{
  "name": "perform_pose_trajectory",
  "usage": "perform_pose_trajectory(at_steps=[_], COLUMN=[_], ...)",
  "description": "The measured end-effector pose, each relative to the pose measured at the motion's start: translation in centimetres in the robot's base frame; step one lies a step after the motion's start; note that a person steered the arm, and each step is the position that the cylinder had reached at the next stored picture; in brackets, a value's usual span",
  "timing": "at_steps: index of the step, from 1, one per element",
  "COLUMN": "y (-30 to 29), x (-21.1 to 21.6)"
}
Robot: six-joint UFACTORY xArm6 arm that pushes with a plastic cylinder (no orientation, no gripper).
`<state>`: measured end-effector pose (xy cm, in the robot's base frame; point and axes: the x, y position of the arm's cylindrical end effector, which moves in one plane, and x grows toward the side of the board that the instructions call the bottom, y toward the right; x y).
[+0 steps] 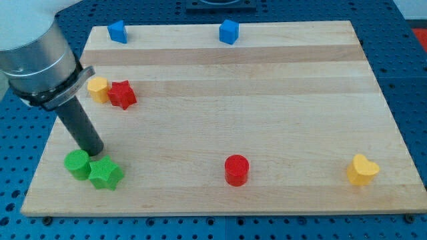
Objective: Push the green star into the green circle
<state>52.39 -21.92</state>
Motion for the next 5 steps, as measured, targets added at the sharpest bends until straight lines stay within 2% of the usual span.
perform_pose_trajectory(at_steps=[2, 4, 5], y=[-0.9, 5.0, 7.4], x=[0.1, -1.1, 0.2])
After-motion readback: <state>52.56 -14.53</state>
